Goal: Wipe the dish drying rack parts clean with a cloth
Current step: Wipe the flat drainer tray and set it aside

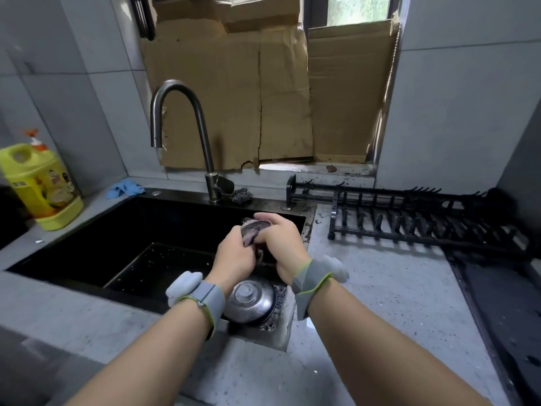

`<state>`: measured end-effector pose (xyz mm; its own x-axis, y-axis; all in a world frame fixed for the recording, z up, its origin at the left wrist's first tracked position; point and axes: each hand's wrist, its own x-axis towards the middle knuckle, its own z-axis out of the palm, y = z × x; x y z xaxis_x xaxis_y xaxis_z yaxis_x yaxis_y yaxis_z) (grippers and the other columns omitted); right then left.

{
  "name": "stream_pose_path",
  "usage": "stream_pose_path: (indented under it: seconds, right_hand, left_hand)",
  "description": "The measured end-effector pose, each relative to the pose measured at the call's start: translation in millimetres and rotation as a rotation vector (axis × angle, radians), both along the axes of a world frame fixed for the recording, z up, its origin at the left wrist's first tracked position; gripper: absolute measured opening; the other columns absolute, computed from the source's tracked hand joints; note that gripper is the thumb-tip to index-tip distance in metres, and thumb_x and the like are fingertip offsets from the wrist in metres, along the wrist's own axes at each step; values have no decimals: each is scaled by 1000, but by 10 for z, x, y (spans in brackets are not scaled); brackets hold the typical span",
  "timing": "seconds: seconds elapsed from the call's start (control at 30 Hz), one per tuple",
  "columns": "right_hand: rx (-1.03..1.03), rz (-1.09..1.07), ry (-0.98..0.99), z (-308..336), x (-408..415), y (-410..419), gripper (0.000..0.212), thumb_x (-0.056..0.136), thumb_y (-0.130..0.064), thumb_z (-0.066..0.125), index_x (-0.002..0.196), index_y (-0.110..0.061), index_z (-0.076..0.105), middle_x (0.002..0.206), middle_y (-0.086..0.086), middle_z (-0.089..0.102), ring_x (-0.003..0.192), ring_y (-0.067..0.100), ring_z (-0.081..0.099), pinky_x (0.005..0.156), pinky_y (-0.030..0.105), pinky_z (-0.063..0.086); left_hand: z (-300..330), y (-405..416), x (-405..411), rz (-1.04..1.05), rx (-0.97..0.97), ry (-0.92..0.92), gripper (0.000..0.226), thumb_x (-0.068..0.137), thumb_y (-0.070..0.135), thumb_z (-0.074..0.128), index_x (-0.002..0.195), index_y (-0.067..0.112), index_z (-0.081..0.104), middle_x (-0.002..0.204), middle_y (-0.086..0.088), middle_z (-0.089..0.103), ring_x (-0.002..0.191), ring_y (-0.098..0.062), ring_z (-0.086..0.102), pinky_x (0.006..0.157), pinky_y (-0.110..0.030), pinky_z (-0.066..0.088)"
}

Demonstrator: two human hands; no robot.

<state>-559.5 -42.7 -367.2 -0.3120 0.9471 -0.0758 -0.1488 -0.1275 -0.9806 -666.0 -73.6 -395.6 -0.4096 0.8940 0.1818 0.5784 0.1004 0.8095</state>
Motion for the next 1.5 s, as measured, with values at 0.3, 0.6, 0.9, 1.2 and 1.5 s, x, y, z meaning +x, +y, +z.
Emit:
stream_pose_path:
  seconds: [0.3,0.6,0.9,1.2,1.5]
  right_hand:
    - [-427,-205,379,-95,-127,5,35,91,14,45,121,3,59,83,14,58,68,23,57,56,29,46]
    - [-487,-275,528,-128,-463,-144,41,85,17,33,89,-3,68,83,14,66,70,26,62,60,30,52]
    - [-622,-430,658,-78,-457,142,30,86,9,26,67,-5,43,48,4,32,45,16,29,49,25,28]
    - [-722,-394,591,-250,-566,314,28,85,6,34,62,-12,34,37,-6,24,28,12,16,38,14,19]
    - [-627,-317,512,-312,-617,351,34,79,7,32,60,-20,23,47,-1,17,36,14,11,41,20,15]
  left_hand:
    - [-123,-91,98,-253,-104,372,47,84,18,60,128,19,42,119,-4,45,109,-24,48,93,-42,44]
    - [-94,-60,80,161,-137,-714,68,74,71,42,111,21,67,111,-9,72,101,-29,69,95,-48,55]
    - [-131,90,-91,164,-304,143,35,102,26,25,78,13,47,109,-21,63,96,-39,53,76,-38,37]
    - [-321,146,-79,179,-311,-121,14,104,12,35,104,3,46,119,-30,60,112,-42,55,78,-40,40]
    - [-252,102,-71,238,-288,-476,39,98,31,31,78,9,56,51,-3,47,42,-20,40,44,-25,29]
